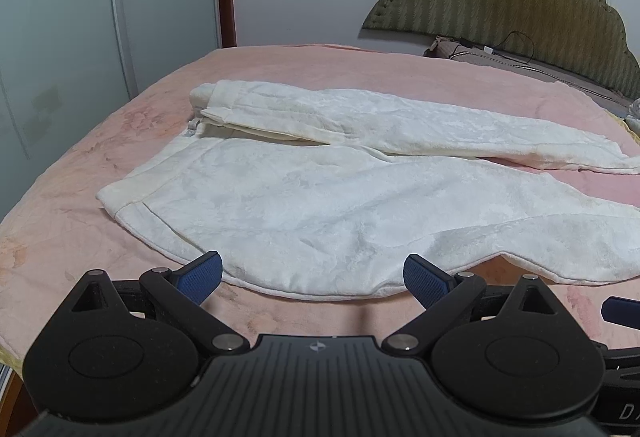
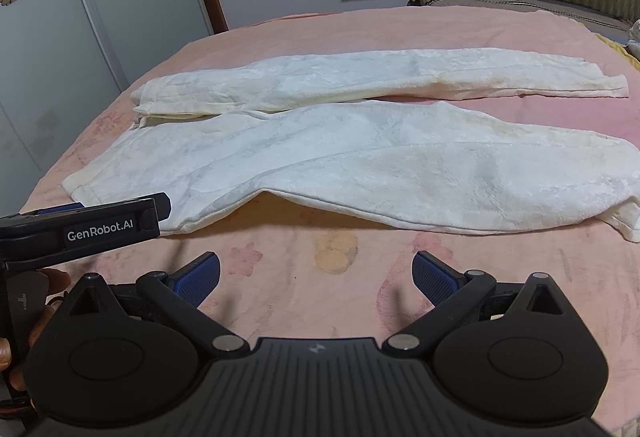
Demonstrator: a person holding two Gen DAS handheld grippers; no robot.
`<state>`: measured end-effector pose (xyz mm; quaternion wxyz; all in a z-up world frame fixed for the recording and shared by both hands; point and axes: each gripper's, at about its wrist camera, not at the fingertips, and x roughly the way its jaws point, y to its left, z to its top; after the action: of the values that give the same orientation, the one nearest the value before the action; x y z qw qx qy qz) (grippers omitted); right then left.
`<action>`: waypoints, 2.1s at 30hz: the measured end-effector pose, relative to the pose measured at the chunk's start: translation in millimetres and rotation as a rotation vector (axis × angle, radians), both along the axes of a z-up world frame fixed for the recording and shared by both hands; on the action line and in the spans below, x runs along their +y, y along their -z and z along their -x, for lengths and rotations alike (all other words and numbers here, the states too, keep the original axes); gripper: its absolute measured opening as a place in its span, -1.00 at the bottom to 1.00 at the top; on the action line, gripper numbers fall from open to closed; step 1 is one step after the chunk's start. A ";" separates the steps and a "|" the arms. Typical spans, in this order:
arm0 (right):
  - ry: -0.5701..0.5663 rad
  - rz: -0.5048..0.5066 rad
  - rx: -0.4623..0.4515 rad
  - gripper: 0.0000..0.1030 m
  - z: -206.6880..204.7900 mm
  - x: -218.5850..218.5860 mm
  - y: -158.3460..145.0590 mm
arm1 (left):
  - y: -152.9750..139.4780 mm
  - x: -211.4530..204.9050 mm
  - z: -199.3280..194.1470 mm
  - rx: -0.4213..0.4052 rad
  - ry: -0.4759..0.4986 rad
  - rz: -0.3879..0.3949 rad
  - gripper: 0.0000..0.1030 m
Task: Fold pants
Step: 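Reach the right tool to the trouser leg hem and close on it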
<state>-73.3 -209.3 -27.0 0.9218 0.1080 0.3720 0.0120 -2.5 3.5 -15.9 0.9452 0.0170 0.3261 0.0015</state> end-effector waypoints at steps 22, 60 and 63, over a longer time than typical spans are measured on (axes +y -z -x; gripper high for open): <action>-0.414 0.395 -0.245 1.00 -147.1 28.6 -33.6 | -11.2 24.2 -88.8 -0.104 -0.086 -0.057 0.93; -0.825 0.353 -0.139 -0.75 -431.8 61.7 26.4 | 57.0 62.0 -166.4 -0.036 -0.156 -0.051 0.99; -0.816 0.560 -0.314 -0.77 -386.0 79.2 15.3 | 52.5 76.8 -163.1 -0.060 -0.168 0.050 0.95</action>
<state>312.7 -130.1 -42.3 0.8805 -0.2998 0.2298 0.2864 160.5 80.4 -68.4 0.9512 -0.0343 0.2978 0.0732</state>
